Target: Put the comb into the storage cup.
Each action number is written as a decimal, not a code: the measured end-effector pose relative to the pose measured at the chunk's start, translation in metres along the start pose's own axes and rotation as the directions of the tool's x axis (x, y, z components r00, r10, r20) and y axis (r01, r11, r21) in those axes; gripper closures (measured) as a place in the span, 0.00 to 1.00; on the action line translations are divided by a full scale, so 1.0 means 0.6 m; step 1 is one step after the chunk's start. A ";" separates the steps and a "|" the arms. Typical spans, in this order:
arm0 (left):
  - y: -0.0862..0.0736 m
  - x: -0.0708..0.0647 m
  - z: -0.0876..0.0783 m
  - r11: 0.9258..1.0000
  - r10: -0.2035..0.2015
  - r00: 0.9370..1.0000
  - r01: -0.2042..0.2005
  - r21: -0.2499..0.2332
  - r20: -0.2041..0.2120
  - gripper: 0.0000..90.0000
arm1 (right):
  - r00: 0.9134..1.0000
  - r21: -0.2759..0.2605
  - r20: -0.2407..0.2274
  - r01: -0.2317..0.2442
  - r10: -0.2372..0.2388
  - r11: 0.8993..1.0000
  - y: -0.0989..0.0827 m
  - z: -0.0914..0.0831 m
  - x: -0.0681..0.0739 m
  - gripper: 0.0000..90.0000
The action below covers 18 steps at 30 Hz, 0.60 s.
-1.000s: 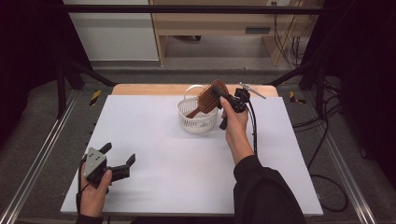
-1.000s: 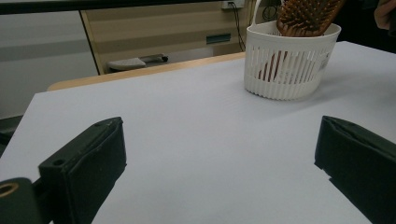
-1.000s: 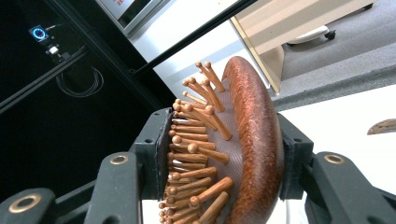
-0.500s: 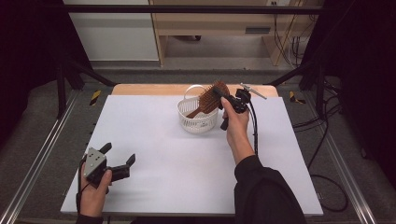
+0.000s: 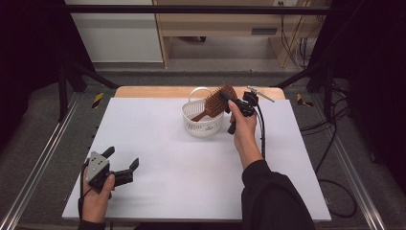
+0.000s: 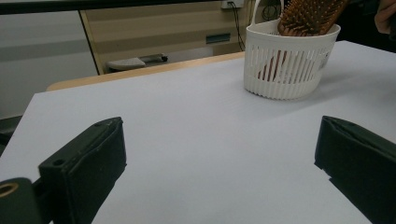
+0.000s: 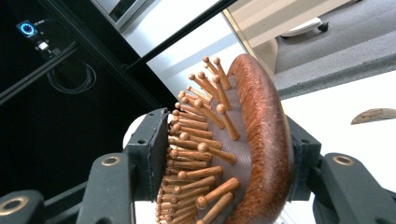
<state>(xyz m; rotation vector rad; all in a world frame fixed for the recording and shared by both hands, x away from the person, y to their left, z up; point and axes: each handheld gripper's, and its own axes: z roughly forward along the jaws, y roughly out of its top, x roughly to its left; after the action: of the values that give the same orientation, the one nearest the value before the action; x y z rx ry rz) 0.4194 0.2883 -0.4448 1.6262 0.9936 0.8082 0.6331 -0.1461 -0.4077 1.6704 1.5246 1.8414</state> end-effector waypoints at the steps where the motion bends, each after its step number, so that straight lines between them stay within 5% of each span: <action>1: 0.000 0.000 0.000 1.000 -0.001 1.000 0.001 0.001 0.000 0.02 | 1.000 0.003 0.003 0.001 -0.001 1.000 0.000 0.000 0.000 0.48; 18: 0.000 -0.001 0.000 1.000 0.001 1.000 -0.001 0.001 0.003 0.02 | 0.999 0.021 0.035 -0.027 0.027 0.999 -0.003 -0.002 -0.016 0.43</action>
<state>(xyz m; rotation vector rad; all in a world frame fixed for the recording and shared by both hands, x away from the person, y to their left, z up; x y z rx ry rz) 0.4194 0.2879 -0.4450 1.6285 0.9912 0.8062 0.6345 -0.1529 -0.4146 1.7314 1.5199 1.8060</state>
